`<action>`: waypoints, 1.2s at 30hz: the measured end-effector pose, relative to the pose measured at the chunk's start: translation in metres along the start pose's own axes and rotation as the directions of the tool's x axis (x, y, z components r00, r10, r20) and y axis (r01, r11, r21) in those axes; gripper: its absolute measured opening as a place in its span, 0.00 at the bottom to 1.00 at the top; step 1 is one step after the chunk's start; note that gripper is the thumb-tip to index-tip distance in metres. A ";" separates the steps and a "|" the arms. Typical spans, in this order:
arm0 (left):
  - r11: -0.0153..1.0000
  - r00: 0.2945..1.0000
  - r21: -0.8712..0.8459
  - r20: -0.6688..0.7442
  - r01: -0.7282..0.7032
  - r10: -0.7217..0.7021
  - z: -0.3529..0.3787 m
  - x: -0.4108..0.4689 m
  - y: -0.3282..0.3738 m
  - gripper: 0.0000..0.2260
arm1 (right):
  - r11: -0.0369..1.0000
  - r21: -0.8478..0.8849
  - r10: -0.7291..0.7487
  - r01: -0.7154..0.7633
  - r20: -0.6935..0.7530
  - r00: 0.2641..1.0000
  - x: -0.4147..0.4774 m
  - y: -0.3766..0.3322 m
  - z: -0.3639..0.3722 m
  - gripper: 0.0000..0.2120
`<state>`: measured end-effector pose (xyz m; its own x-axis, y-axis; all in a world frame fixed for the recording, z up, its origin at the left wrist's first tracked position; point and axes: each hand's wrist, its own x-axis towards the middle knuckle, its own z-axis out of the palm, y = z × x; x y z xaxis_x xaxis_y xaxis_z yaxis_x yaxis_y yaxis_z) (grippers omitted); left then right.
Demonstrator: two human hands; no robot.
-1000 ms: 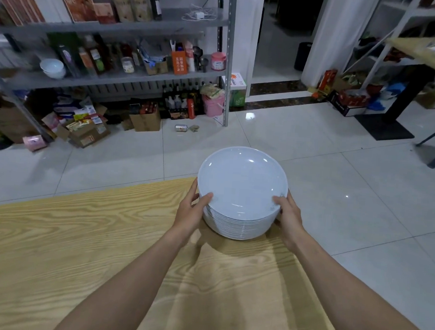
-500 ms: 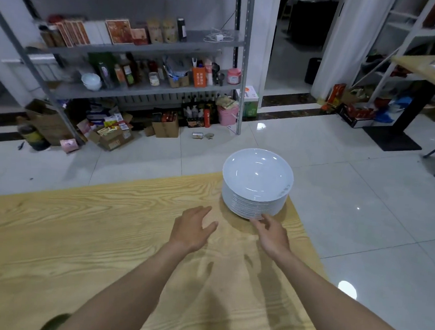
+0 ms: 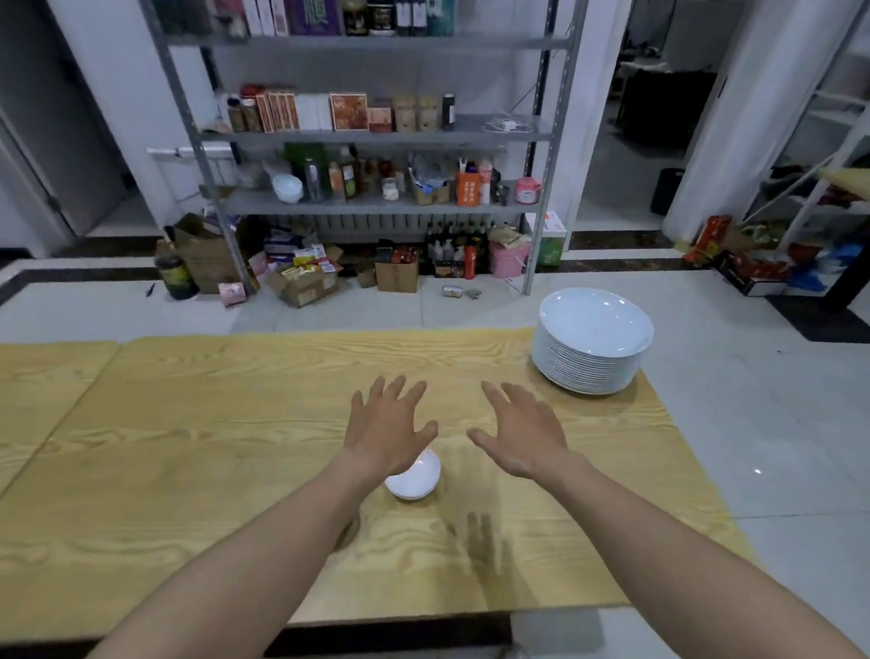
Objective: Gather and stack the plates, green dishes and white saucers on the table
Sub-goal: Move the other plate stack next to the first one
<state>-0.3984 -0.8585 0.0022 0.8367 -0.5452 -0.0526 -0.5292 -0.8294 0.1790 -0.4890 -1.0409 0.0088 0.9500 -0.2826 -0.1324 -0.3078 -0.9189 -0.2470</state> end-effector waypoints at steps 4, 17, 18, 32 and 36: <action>0.999 0.999 -0.027 -0.039 0.021 -0.022 -0.012 -0.036 -0.024 0.30 | 0.999 -0.020 -0.031 0.030 -0.017 0.999 -0.019 -0.035 0.007 0.37; 0.994 0.992 -0.034 -0.072 0.105 -0.107 -0.024 -0.071 -0.053 0.30 | 0.982 -0.086 -0.170 0.169 -0.008 0.985 -0.017 -0.078 0.009 0.36; 0.993 0.991 -0.026 -0.072 0.111 -0.113 -0.025 -0.071 -0.055 0.30 | 0.980 -0.086 -0.179 0.178 -0.006 0.984 -0.015 -0.080 0.010 0.36; 0.977 0.972 0.003 -0.101 0.213 -0.211 -0.024 -0.069 -0.079 0.30 | 0.945 -0.114 -0.304 0.307 0.039 0.952 0.014 -0.105 0.020 0.36; 0.962 0.956 0.000 -0.113 0.273 -0.272 -0.027 -0.080 -0.092 0.30 | 0.926 -0.101 -0.361 0.365 0.058 0.931 0.018 -0.123 0.025 0.36</action>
<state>-0.4128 -0.7359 0.0164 0.9593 -0.2820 0.0124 -0.2804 -0.9469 0.1574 -0.4354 -0.9262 0.0123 0.9924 0.0843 -0.0899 0.0670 -0.9813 -0.1803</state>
